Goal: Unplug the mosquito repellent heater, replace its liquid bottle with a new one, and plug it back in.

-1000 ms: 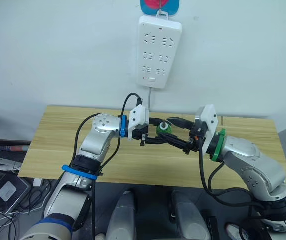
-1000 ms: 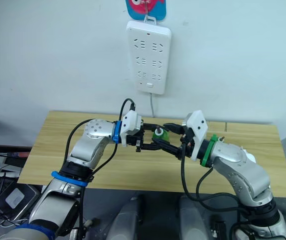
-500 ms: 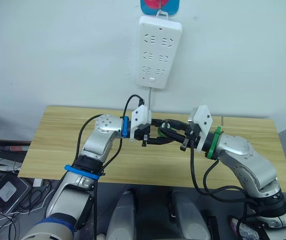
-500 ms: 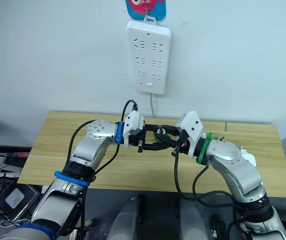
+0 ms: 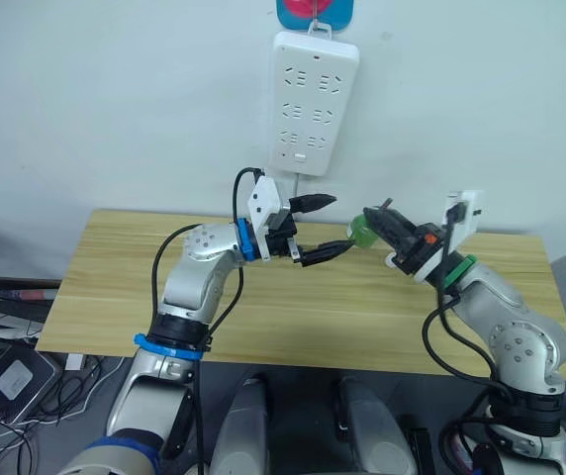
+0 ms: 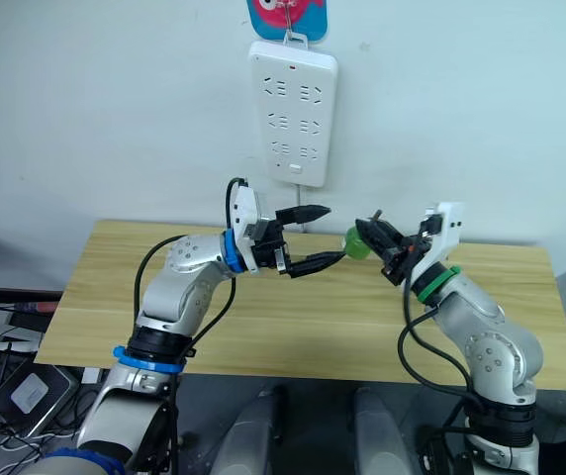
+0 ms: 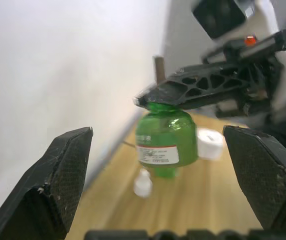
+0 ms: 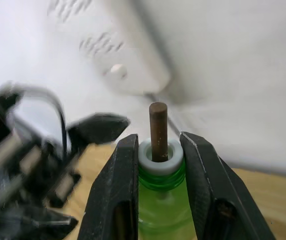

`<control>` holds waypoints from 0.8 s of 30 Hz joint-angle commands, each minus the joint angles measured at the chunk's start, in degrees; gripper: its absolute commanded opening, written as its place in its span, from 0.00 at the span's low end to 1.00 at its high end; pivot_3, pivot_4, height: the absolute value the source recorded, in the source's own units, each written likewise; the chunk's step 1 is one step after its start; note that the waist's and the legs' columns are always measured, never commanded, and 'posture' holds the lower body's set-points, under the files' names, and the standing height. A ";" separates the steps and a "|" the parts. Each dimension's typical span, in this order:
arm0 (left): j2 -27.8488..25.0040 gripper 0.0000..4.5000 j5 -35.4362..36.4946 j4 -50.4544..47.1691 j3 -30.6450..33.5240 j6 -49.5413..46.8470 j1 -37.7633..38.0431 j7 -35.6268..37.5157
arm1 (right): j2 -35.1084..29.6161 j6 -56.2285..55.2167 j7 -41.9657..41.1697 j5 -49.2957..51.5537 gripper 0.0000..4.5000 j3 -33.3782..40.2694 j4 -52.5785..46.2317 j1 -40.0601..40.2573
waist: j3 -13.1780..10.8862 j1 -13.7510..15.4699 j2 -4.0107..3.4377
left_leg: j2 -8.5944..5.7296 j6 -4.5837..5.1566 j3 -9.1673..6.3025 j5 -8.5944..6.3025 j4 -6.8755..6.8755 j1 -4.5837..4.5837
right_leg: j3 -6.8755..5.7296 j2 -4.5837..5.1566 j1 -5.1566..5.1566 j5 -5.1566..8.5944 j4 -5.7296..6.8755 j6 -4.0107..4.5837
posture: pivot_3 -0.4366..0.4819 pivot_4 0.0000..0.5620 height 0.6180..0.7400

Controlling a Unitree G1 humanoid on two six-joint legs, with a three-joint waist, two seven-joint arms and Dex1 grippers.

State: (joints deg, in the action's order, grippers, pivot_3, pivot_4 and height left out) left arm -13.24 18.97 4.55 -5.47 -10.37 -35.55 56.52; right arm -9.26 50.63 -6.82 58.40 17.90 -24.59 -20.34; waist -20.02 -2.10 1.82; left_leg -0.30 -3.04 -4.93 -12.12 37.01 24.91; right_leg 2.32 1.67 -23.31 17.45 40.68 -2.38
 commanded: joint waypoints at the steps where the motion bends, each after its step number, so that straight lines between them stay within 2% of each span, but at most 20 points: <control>1: 3.16 1.00 0.32 -7.30 -0.88 1.47 1.94 -5.11 | 3.51 -0.63 12.01 14.19 0.19 4.70 0.07 -2.24 | 0.00 -0.08 0.00 | 0.00 0.00 0.02 0.00 0.00 0.00 | 0.00 0.00 0.00 0.00 0.02 0.00 | 0.47 0.49 1.00; 3: 4.68 1.00 -0.75 -8.91 -1.64 2.37 3.07 -7.73 | 5.24 -2.22 18.42 21.74 0.19 5.44 0.75 -3.04 | 0.01 -0.17 -0.01 | -0.01 0.02 0.10 -0.01 0.00 0.00 | -0.01 0.01 0.00 0.00 0.05 0.00 | 0.48 0.49 1.00; 8: 7.38 1.00 -3.67 -8.30 -2.03 6.39 3.30 -13.37 | 3.88 -4.21 25.28 33.91 0.19 3.47 0.67 -3.45 | 0.02 -0.35 -0.02 | -0.03 0.19 0.21 -0.11 0.00 -0.02 | 0.00 -0.08 -0.01 0.00 0.10 0.00 | 0.48 0.49 1.00; 13: 7.56 1.00 -3.94 -7.09 -2.77 7.42 3.17 -14.21 | 1.46 -7.40 28.37 39.01 0.19 1.42 0.66 -3.50 | 0.03 -0.46 -0.01 | -0.03 0.21 0.23 -0.11 0.00 -0.02 | 0.02 -0.25 -0.01 0.00 0.10 0.00 | 0.49 0.50 1.00; 24: 9.25 1.00 -3.88 -4.43 -3.54 8.80 1.32 -15.65 | -2.32 -11.83 29.92 42.96 0.19 -3.54 -1.23 -2.77 | 0.04 -0.75 0.00 | -0.02 0.21 0.23 -0.11 0.00 -0.01 | 0.04 -0.27 -0.02 0.00 0.09 0.00 | 0.47 0.51 1.00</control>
State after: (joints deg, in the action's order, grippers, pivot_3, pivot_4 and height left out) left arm -4.70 15.09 0.69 -8.53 -3.05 -33.60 41.19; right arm -11.06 39.92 23.26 99.73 14.37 -22.44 -23.30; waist -19.98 -2.85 1.82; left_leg -0.31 -2.83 -4.70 -12.23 37.01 24.90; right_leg 2.36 1.40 -23.33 17.45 40.77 -2.38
